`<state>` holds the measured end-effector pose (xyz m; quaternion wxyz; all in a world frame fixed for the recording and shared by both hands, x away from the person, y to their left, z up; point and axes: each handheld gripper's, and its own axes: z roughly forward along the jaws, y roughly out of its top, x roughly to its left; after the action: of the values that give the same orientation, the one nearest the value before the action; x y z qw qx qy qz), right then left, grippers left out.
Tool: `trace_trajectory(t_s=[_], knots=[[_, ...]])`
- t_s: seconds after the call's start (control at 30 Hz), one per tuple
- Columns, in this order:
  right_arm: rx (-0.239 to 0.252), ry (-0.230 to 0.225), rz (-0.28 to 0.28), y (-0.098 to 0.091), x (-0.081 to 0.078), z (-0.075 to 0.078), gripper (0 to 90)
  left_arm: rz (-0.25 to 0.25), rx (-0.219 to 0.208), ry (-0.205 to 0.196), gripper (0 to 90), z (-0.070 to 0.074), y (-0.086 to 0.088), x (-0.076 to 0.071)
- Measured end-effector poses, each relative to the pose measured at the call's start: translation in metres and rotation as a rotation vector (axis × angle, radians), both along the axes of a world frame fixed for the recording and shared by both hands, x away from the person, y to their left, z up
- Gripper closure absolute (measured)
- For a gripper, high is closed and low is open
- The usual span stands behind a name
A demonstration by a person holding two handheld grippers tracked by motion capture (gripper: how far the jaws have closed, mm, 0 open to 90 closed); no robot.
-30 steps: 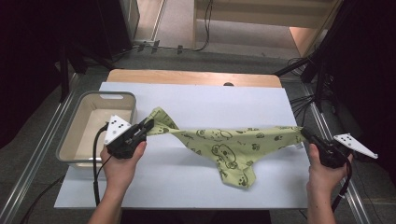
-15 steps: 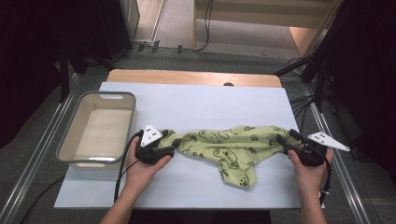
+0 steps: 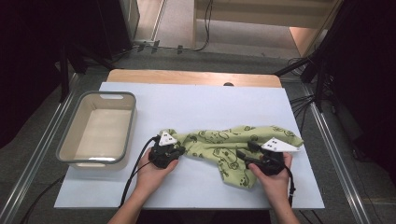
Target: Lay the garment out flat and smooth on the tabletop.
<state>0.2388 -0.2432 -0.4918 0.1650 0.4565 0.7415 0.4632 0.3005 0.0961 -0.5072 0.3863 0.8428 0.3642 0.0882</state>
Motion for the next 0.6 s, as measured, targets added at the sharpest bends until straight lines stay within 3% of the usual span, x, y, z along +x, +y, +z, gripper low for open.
trace_trajectory(t_s=[0.13,0.17,0.23,0.27,0.3,0.33,0.4,0.43,0.57,0.6], knots=[[-0.054,0.038,0.035,0.019,-0.001,-0.007,28.3,-0.029,0.021,0.004,90.0,0.0,-0.001,-0.003],[-0.103,0.066,0.066,0.031,0.0,-0.013,27.1,-0.052,0.033,0.014,90.0,0.001,-0.001,-0.006],[-0.159,0.094,0.072,0.04,0.0,-0.019,28.7,-0.06,0.026,0.017,90.0,0.001,-0.002,-0.008],[-0.159,0.094,0.072,0.04,0.0,-0.019,28.7,-0.073,0.017,0.023,90.0,0.002,-0.002,-0.01],[-0.169,0.116,0.092,0.044,-0.001,-0.024,43.5,-0.099,0.006,0.035,90.0,0.005,-0.002,-0.015],[-0.17,0.125,0.1,0.045,-0.002,-0.026,51.7,-0.118,0.003,0.045,90.0,0.006,-0.002,-0.018],[-0.19,0.119,0.109,0.048,-0.005,-0.028,56.8,-0.133,-0.005,0.059,90.0,0.007,-0.001,-0.021],[-0.193,0.108,0.128,0.052,-0.01,-0.028,71.7,-0.157,-0.011,0.081,90.0,0.007,0.002,-0.026],[-0.205,0.093,0.145,0.056,-0.018,-0.026,76.8,-0.194,-0.022,0.109,90.0,0.006,0.008,-0.038],[-0.177,0.102,0.178,0.059,-0.025,-0.024,77.7,-0.215,-0.022,0.101,90.0,0.006,0.012,-0.046]])
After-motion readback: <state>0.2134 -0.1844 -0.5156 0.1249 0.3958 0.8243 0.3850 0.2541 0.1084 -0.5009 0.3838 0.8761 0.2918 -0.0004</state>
